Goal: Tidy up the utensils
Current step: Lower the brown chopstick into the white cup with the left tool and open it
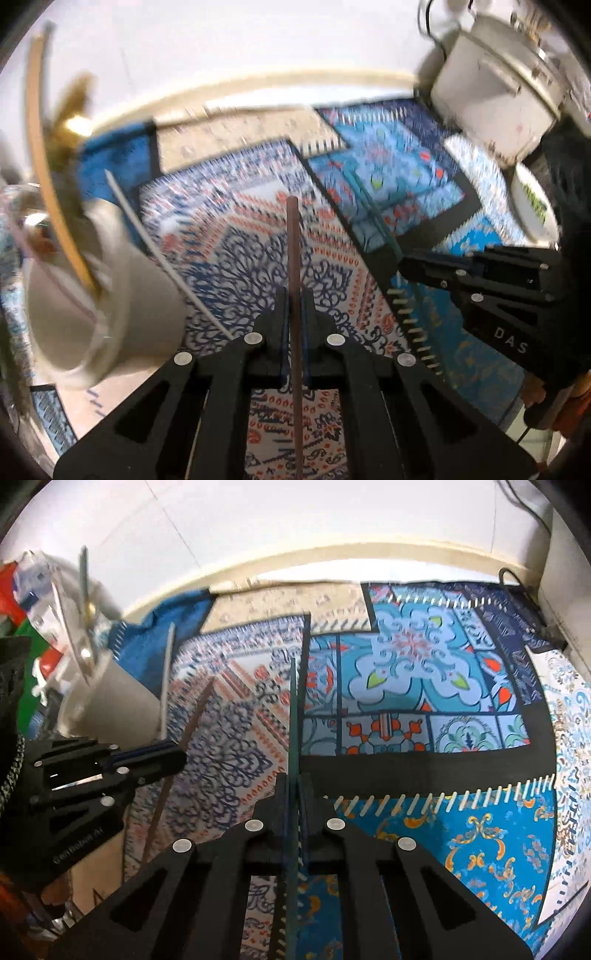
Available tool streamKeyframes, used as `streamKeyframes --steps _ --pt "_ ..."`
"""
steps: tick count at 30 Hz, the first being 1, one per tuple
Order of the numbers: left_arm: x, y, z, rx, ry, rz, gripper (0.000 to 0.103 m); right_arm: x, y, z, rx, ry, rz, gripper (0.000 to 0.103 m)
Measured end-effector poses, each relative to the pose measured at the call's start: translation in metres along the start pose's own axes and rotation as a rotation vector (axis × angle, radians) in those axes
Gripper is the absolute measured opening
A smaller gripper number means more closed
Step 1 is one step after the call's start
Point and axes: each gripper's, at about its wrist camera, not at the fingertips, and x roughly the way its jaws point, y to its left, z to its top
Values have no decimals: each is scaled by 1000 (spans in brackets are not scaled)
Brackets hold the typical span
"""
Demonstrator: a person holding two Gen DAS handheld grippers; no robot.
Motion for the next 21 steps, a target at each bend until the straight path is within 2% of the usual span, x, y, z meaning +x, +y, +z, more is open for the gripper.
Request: streamKeyframes --steps 7,15,19,21 --pt "-54 1 -4 -63 -128 25 4 -36 7 1 -22 -94 27 4" --pt "-121 8 -16 -128 -289 99 4 -61 38 12 -98 -180 64 0" --pt "-153 19 -20 -166 -369 141 4 -60 49 17 -125 -182 96 0" --pt "-165 26 -19 -185 -406 169 4 -51 50 19 -120 -139 129 0"
